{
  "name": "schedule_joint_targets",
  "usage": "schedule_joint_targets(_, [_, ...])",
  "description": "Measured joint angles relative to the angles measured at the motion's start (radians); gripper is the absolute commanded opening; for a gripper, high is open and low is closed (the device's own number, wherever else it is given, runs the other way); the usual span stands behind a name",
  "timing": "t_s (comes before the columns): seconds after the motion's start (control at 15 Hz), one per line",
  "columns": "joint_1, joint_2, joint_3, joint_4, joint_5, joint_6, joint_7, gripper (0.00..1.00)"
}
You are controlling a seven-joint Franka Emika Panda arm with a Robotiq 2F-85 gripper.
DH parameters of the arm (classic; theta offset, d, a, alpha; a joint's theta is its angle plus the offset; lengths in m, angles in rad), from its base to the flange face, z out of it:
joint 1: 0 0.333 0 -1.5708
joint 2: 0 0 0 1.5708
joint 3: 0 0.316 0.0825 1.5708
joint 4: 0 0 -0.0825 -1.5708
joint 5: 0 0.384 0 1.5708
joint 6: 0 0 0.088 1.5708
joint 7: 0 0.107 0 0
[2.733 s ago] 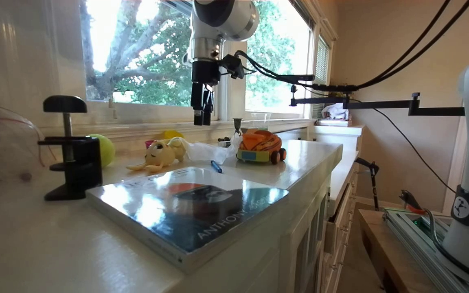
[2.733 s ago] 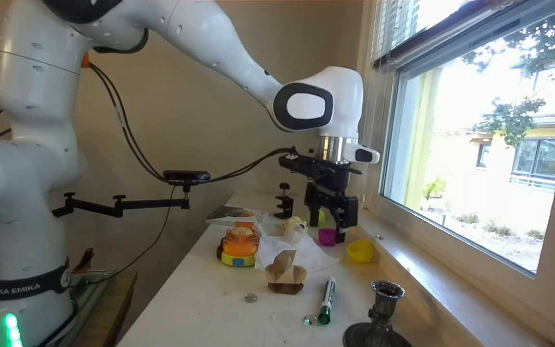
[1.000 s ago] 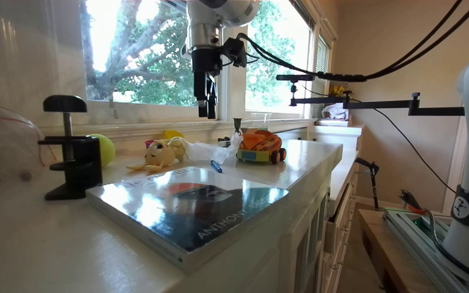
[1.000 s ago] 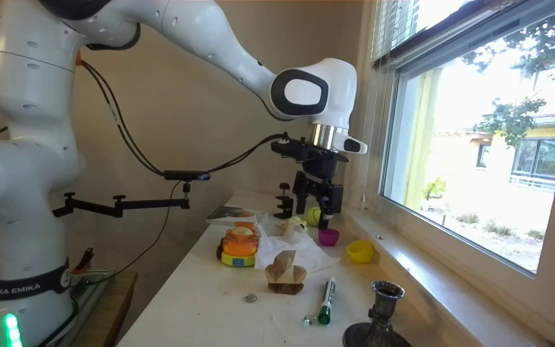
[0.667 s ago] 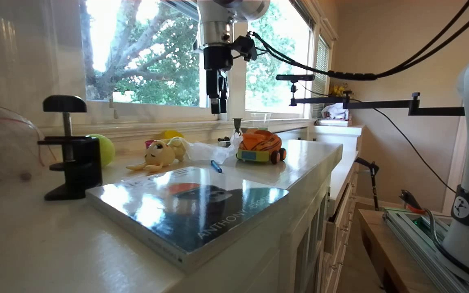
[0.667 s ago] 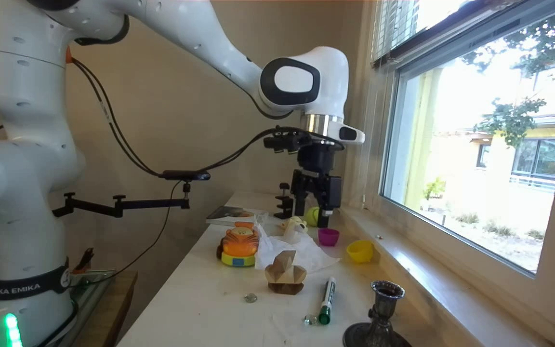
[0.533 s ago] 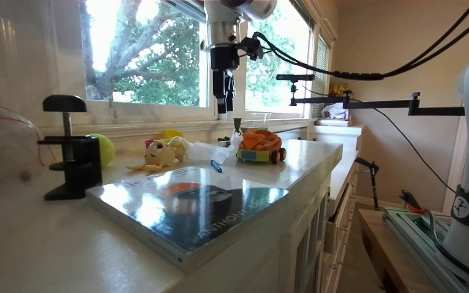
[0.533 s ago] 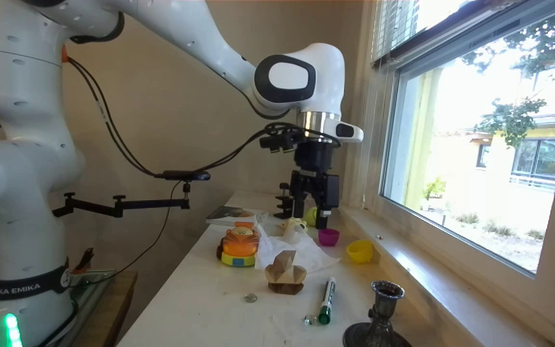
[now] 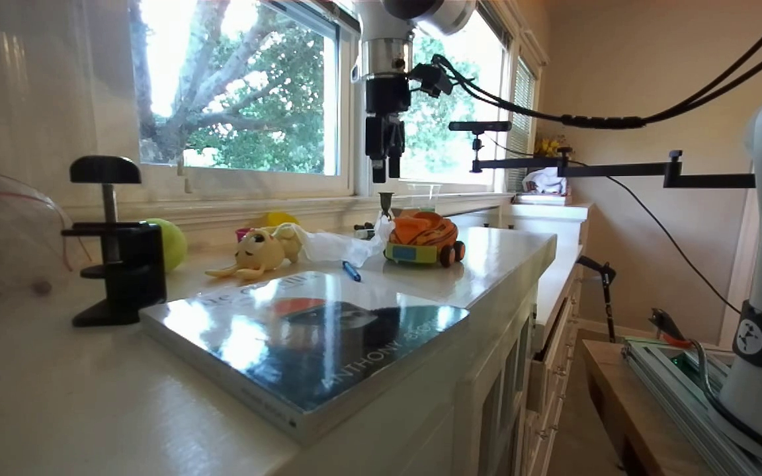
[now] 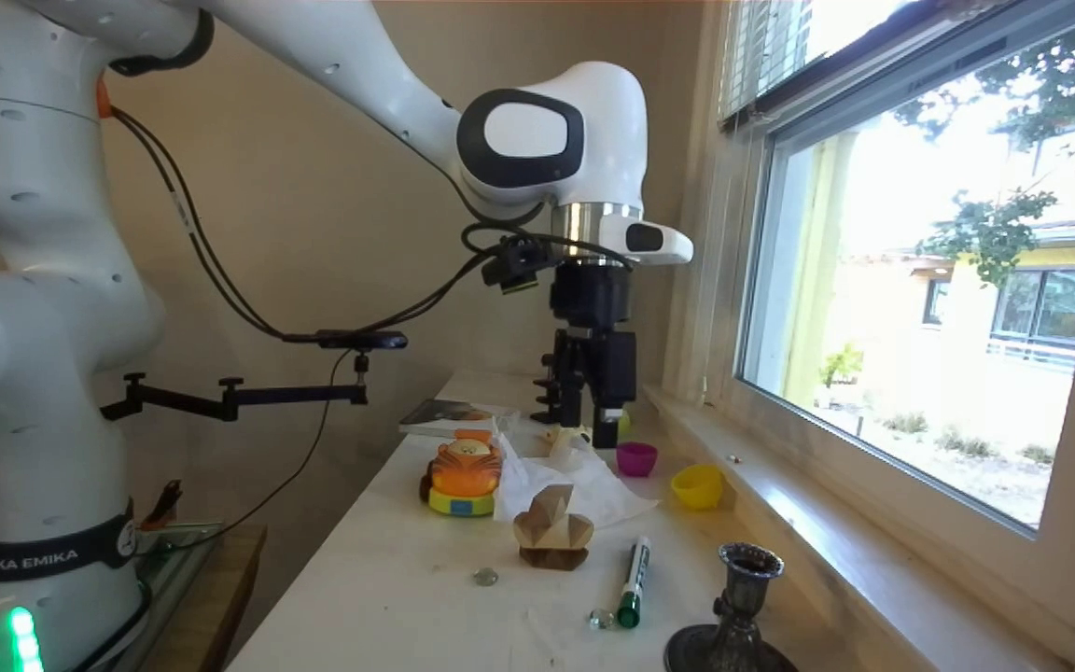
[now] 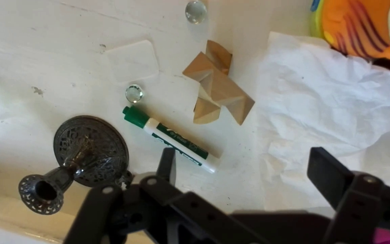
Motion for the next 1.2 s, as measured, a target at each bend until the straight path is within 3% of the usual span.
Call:
schedule_joint_targets(0.8, [-0.006,-0.106,-0.079,-0.104,0.123,-0.009,-0.096,1.0])
schedule_joint_targets(1.2, [-0.019,-0.124,-0.102,-0.152,0.124,-0.012,-0.1,1.0])
